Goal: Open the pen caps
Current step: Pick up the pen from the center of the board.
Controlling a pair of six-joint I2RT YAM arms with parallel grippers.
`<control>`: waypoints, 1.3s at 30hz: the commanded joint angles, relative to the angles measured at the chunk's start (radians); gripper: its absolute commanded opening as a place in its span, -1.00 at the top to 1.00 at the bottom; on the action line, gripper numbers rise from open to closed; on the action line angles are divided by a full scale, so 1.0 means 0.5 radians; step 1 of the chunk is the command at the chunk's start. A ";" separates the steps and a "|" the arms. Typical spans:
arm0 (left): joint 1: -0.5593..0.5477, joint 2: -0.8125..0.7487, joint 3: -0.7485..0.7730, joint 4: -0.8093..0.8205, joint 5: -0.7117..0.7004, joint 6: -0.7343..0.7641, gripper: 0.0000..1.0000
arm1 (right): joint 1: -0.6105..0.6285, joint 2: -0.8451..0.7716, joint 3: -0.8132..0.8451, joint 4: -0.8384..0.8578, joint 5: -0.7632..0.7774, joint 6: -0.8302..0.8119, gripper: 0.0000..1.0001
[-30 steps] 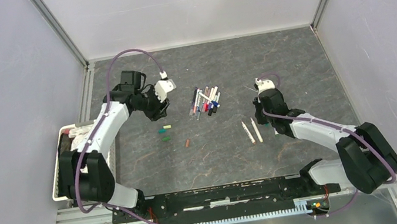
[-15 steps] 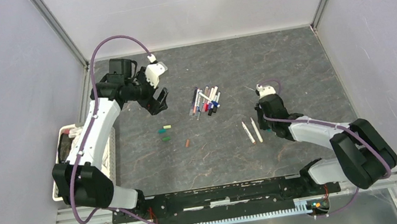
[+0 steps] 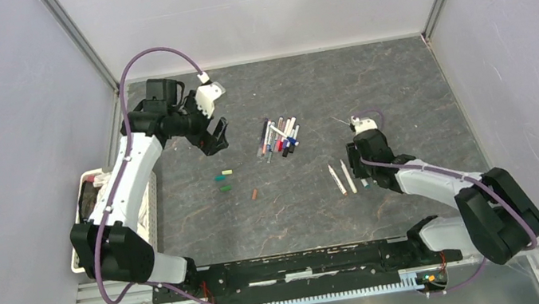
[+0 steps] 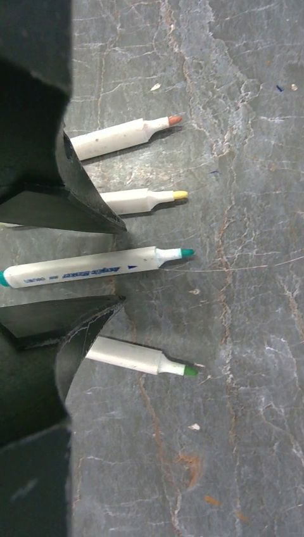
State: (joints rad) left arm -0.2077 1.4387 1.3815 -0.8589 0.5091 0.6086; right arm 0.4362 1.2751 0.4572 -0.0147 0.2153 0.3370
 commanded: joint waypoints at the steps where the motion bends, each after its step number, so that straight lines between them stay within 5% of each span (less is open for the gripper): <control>1: 0.028 -0.070 0.094 0.004 0.058 -0.080 -0.97 | -0.010 -0.117 0.051 -0.161 0.059 0.014 0.09; 14: 0.186 -0.297 -0.039 0.475 -0.447 -0.391 -1.00 | 0.020 0.165 0.771 -0.338 -0.188 -0.017 -0.13; 31: 0.213 -0.228 -0.041 0.234 -0.141 -0.302 -1.00 | 0.285 1.402 2.068 -0.769 -0.137 -0.069 0.28; 39: 0.213 -0.200 -0.064 0.200 -0.084 -0.279 -1.00 | 0.347 1.497 2.138 -0.701 -0.259 -0.162 0.10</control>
State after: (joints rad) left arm -0.1024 1.3354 1.3506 -0.7414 0.4232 0.4633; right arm 0.5838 1.9968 1.4586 -0.3500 0.1028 0.2989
